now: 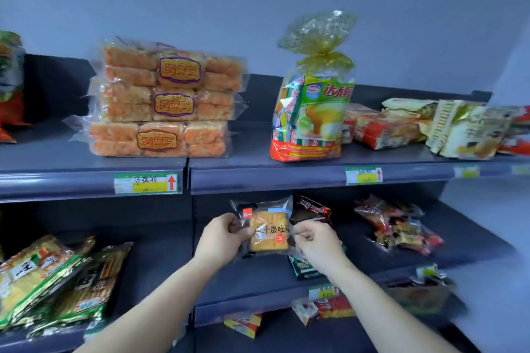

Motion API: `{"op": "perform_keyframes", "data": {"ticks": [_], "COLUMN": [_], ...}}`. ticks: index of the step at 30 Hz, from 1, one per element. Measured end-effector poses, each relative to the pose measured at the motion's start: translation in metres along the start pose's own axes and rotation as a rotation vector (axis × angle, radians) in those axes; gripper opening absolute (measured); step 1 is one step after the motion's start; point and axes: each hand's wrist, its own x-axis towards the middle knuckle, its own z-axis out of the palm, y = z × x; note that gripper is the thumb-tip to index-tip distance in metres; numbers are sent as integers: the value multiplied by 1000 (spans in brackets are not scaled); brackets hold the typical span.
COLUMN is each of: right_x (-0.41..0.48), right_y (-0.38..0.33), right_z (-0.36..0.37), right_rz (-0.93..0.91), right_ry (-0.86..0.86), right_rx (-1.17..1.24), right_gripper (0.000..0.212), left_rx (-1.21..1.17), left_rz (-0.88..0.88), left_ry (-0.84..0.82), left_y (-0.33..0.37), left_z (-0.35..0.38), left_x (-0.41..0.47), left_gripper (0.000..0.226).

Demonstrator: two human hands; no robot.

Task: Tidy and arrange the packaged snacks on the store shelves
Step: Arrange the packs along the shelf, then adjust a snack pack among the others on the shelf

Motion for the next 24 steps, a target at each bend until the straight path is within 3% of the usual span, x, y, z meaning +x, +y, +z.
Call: {"op": "perform_keyframes", "data": {"ticks": [9,12,17,19,24], "right_x": [9,14,21,26,44], "right_y": [98,133,184,207,263], "right_z": [-116,-159,-221,-241,-281], "right_rz": [109,142,163,167,213], "right_ry": [186,217,151,126,232], "right_rx": [-25,-19,128,141,59], "right_gripper": [20,22,9,21,9], "left_rx": [-22,-7,-46,-44,-80], "left_rz": [82,86,53,61,45], "left_ry": [-220,-225,-148,-136,-280], "left_y": [57,75,104,115,130], "left_z": [145,201,288,319,386], "left_x": [10,15,21,23,37], "left_gripper": [23,11,12,12,16]}}
